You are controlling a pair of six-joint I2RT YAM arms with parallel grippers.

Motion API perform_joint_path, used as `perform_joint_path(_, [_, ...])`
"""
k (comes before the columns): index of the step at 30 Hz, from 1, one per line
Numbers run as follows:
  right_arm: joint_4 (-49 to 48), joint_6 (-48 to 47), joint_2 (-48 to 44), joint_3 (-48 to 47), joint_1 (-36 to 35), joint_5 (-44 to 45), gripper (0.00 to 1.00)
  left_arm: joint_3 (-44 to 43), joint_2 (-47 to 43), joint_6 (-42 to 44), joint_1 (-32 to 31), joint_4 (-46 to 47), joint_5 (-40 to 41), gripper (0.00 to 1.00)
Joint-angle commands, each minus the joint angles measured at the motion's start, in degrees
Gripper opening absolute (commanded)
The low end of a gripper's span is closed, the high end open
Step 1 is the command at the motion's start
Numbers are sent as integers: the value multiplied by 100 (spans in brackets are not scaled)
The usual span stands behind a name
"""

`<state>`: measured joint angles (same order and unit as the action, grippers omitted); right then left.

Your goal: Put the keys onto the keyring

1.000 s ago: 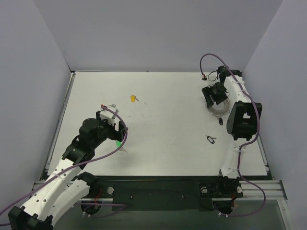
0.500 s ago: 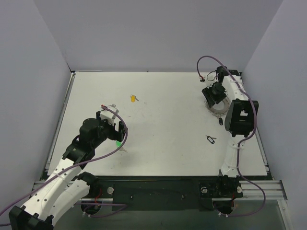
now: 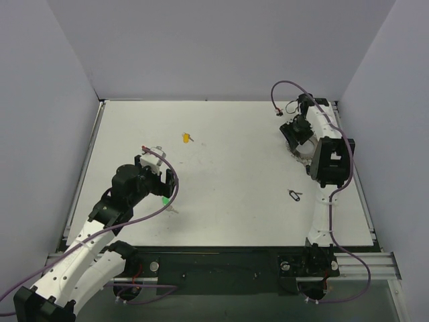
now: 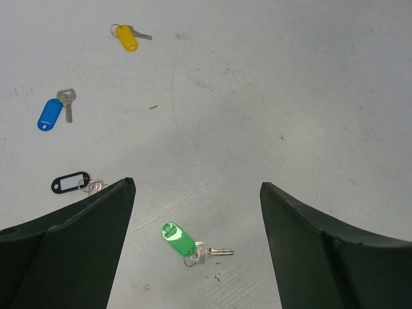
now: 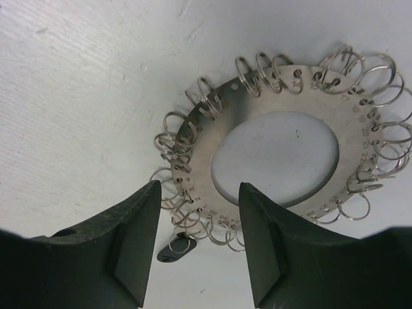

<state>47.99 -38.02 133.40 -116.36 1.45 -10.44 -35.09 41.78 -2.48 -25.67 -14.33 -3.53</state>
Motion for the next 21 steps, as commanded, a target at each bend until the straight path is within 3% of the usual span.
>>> perform_joint_path(1, [202,-92,230,-361,-101,209,47,20,14,46,53,308,-78,89])
perform_joint_path(11, [448,-232,520,-695,-356,428,43,20,32,37,71,317,-104,89])
perform_joint_path(21, [703,-390,547,-880,-549,420,18,20,23,46,106,325,-113,89])
